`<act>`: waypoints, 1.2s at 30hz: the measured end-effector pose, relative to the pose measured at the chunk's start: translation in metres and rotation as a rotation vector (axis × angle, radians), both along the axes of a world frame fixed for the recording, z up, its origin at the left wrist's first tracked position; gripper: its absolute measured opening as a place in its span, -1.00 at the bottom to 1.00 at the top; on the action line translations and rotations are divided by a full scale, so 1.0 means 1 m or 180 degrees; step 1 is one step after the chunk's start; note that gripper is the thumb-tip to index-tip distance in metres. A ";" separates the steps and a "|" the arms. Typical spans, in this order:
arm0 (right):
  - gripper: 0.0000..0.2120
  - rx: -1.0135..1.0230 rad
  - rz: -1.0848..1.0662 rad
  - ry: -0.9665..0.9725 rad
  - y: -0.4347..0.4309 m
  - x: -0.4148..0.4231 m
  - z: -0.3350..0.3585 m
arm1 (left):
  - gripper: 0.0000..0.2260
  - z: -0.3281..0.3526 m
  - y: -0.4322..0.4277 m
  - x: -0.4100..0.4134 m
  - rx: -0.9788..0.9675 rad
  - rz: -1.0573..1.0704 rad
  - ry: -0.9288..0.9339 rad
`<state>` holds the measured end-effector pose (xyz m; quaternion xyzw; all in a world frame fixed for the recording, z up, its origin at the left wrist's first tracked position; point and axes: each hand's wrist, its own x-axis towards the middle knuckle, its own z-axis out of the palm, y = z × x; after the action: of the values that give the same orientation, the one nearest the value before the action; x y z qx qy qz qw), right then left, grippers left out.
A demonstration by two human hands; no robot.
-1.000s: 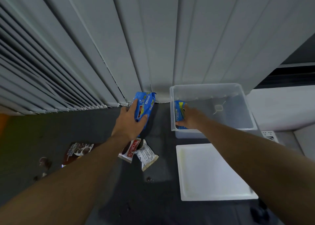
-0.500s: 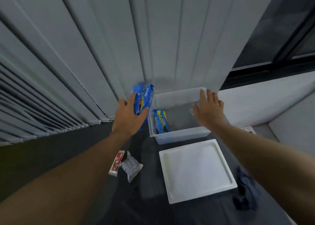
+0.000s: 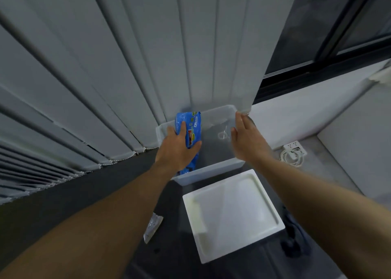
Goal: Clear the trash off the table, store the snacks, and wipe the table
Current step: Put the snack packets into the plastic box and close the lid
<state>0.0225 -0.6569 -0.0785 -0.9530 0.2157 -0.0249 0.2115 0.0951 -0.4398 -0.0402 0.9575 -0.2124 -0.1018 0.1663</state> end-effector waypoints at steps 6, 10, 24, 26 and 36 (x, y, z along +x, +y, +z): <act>-0.44 -0.0137 -0.0047 -0.0128 0.000 0.000 -0.003 | -0.26 -0.029 -0.018 -0.008 0.0403 -0.0314 0.0070; -0.44 -0.0175 -0.0049 -0.0169 0.000 0.001 -0.004 | -0.38 -0.040 -0.024 0.002 0.0584 -0.0102 0.0776; -0.41 -0.0351 -0.0134 -0.0252 0.001 0.001 -0.009 | -0.08 -0.077 -0.022 0.032 0.2140 -0.1538 0.0277; -0.41 -0.0366 -0.0150 -0.0254 0.001 0.002 -0.010 | -0.09 -0.084 -0.026 0.029 0.1976 -0.1392 0.0343; -0.40 -0.0293 -0.0146 -0.0285 -0.001 0.003 -0.014 | -0.09 -0.095 -0.027 0.029 0.2164 -0.1422 0.0503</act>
<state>0.0257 -0.6578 -0.0921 -0.9544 0.2264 -0.0822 0.1762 0.1246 -0.4666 -0.1349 0.8775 -0.3559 -0.2730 -0.1698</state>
